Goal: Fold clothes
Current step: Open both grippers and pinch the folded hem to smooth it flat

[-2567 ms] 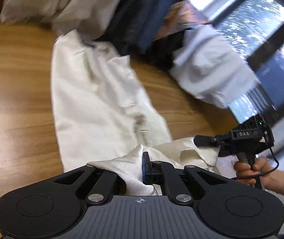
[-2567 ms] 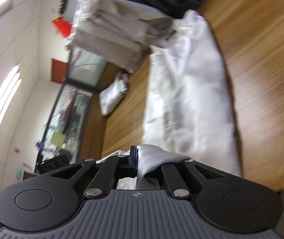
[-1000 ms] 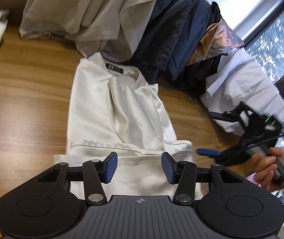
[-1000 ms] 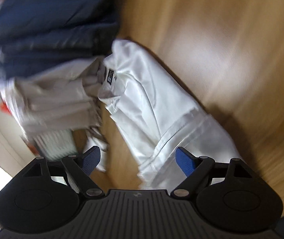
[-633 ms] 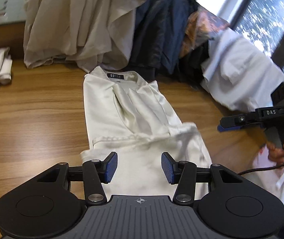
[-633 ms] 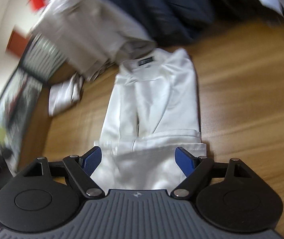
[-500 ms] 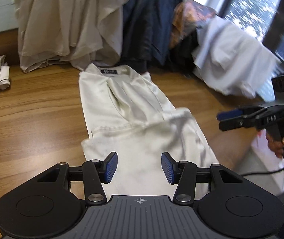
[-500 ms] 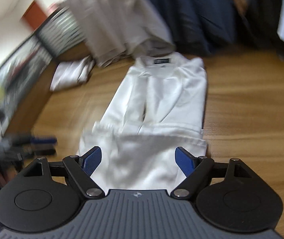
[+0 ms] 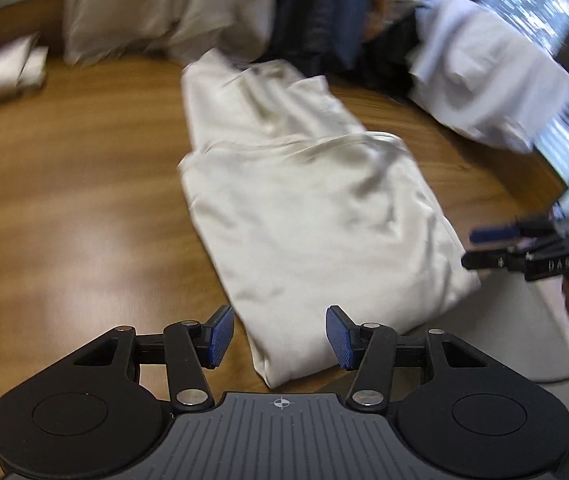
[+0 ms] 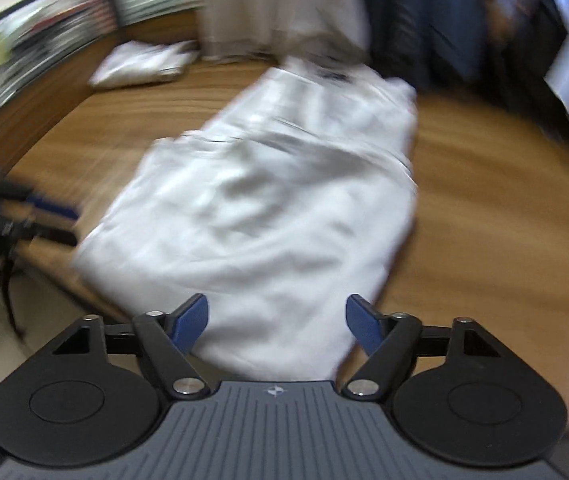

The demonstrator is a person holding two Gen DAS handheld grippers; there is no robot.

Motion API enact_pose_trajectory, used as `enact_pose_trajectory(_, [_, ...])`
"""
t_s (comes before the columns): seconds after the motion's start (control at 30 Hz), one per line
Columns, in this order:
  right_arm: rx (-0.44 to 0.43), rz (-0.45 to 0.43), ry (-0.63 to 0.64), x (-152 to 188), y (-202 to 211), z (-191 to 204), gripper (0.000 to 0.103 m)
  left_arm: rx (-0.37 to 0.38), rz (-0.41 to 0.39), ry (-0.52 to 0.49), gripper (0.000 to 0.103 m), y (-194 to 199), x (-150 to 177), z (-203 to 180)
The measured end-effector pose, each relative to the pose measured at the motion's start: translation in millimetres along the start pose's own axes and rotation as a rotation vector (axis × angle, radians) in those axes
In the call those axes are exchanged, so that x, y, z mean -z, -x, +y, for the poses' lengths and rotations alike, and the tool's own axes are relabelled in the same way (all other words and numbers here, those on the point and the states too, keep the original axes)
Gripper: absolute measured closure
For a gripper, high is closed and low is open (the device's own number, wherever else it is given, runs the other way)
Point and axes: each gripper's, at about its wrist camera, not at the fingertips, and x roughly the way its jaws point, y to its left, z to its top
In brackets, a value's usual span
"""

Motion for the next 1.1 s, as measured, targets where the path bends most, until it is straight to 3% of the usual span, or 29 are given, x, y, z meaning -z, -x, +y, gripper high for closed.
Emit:
enact_pose_trajectory(0.17, [0.028,0.016,-0.222,10.7,-15.0,-24.8,0.035,0.036,-0.005,0.183,0.051,-11.2,4.9,12.3])
enact_pose_trajectory(0.23, [0.023,0.021,-0.312,15.0,-18.7,-37.2,0.044,0.041,-0.021,0.224,0.059,-14.5,4.9,13.4])
enact_pose_trajectory(0.3, [0.003,0.030,-0.365,18.8,-24.3,-45.1,0.072,0.042,-0.027,0.259,0.084,-18.6,5.1,15.1])
enact_pose_trajectory(0.33, [-0.007,0.031,-0.381,20.2,-26.8,-47.3,0.076,0.040,-0.024,0.276,0.091,-20.3,5.1,16.3])
enact_pose_trajectory(0.4, [-0.011,0.030,-0.388,21.4,-27.0,-47.6,0.092,0.049,-0.033,0.282,0.097,-18.5,4.1,16.5])
enact_pose_trajectory(0.5, [-0.019,0.011,-0.389,20.7,-16.3,-41.9,0.097,0.070,-0.043,0.229,0.097,-8.2,0.7,9.6])
enact_pose_trajectory(0.63, [-0.030,-0.002,-0.380,21.2,4.9,-33.3,0.098,0.067,-0.012,0.185,0.097,1.7,2.6,6.4])
enact_pose_trajectory(0.73, [-0.002,0.027,-0.325,26.1,7.2,-27.2,0.094,0.047,0.003,0.131,0.088,2.1,8.1,5.5])
enact_pose_trajectory(0.8, [0.031,0.038,-0.264,29.8,6.3,-22.9,0.083,0.017,-0.012,0.064,0.070,5.6,8.3,2.5])
enact_pose_trajectory(0.9, [0.103,0.025,-0.126,31.6,10.2,-12.8,0.069,-0.005,-0.072,-0.056,0.057,18.2,5.8,-6.0])
enact_pose_trajectory(1.0, [0.122,-0.031,0.029,31.9,22.1,-1.8,0.054,0.001,-0.107,-0.210,0.049,26.1,4.1,-21.1])
enact_pose_trajectory(1.1, [0.078,-0.063,0.170,32.7,27.6,10.7,0.049,0.034,-0.085,-0.343,0.048,24.1,7.9,-35.3])
